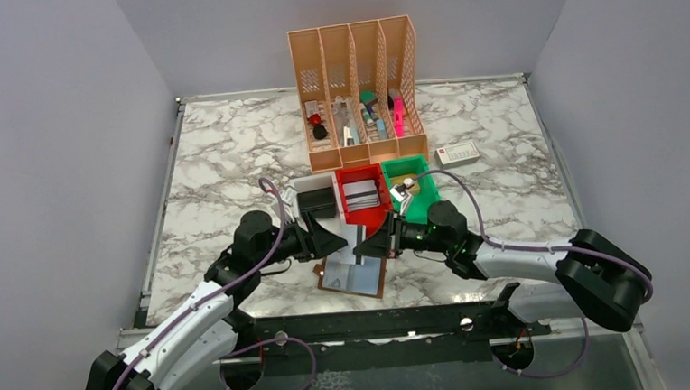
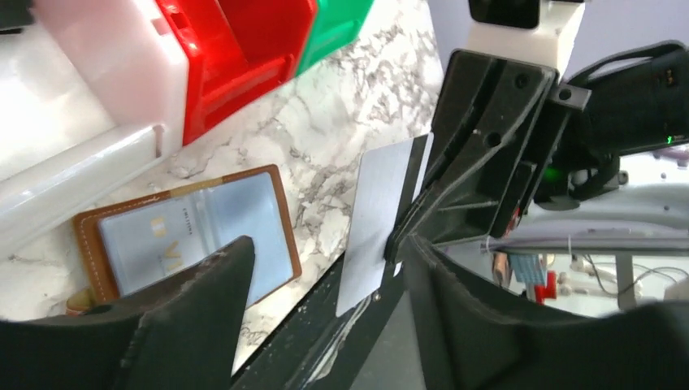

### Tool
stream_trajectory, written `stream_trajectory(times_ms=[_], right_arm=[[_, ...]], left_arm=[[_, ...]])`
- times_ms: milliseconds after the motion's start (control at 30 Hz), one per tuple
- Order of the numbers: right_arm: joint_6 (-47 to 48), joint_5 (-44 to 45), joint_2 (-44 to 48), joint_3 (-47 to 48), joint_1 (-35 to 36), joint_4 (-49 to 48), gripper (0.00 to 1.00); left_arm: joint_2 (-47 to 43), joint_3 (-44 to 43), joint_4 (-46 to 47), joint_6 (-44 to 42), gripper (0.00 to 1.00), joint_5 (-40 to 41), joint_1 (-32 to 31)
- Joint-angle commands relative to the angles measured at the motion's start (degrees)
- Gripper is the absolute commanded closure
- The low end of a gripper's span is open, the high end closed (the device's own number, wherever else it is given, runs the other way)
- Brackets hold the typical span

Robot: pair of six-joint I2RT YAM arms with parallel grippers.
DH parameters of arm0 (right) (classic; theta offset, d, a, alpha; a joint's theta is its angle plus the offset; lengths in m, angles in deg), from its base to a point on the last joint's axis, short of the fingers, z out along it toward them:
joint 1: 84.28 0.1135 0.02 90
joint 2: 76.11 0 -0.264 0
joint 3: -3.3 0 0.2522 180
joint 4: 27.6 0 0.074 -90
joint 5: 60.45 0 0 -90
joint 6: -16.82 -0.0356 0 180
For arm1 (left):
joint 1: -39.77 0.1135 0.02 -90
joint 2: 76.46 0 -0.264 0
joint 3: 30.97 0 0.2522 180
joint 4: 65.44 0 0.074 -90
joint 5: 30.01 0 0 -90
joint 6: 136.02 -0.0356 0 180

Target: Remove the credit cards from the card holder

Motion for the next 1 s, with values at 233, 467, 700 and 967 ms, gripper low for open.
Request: stream_trajectory(times_ms=[233, 467, 700, 967], right_arm=[[13.9, 17.3, 8.0, 8.0, -0.1, 28.7, 0.99], [28.3, 31.2, 6.6, 18.5, -0.1, 44.0, 0.99], [41.1, 42.5, -4.5, 31.3, 0.0, 51.3, 0.99], [56.1, 52.4, -14.7, 39.6, 0.0, 50.8, 0.97]], left_arm=[[-1.5, -17.2, -34.8, -15.4, 0.02, 29.0, 0.0], [-1.5, -20.2, -38.5, -17.8, 0.01, 36.5, -0.1], [-1.3, -22.0, -39.2, -21.7, 0.01, 40.9, 0.0], [-0.5, -21.9, -39.6, -21.9, 0.01, 42.1, 0.0]])
